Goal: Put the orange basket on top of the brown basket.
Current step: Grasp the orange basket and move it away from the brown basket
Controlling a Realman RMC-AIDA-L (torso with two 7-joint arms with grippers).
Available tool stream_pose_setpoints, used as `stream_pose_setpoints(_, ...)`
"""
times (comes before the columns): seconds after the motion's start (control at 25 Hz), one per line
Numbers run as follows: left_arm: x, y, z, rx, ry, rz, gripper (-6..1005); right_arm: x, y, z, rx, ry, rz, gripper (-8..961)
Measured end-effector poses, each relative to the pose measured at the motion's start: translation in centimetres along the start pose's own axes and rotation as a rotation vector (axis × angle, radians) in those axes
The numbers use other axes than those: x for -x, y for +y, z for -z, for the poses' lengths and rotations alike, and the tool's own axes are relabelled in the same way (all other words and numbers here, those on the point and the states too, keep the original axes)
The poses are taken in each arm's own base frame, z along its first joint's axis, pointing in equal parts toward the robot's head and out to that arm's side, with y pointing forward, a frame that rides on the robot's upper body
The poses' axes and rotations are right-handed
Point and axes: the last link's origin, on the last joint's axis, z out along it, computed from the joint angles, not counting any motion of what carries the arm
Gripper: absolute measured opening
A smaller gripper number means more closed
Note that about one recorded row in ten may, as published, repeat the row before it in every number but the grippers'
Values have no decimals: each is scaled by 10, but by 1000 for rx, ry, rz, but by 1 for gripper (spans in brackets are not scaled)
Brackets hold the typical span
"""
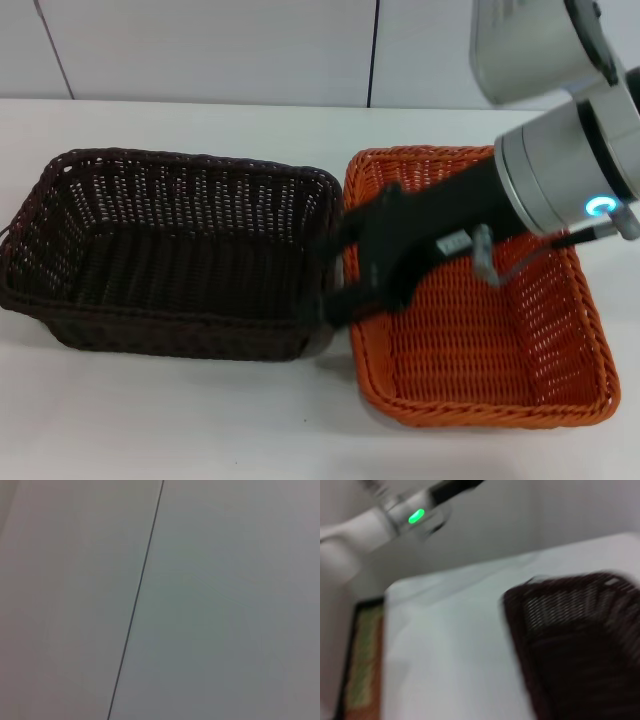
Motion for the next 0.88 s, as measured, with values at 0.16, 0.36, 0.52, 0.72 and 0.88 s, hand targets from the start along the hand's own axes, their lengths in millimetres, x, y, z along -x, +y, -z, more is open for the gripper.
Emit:
stream_pose_setpoints(0.16,-2,2,-4,-1,15,12,603,-5,14,2,83,83,77,665)
stream_pose_setpoints(0.36,-1,6,-6,4,18,19,603,-16,21,9,112,199,156,665)
stream_pose_setpoints(0.52,3,10,-7,7,10,36,603,-28,22,12,84,321,185,665)
stream_pose_setpoints(0.72,3,11,-8,-1,18,52,604,-42,20,5,53,450,202,665)
stream_pose_setpoints(0.88,2,11,-9,-4,25,56,603,-49,21,-3,60,511,208,666)
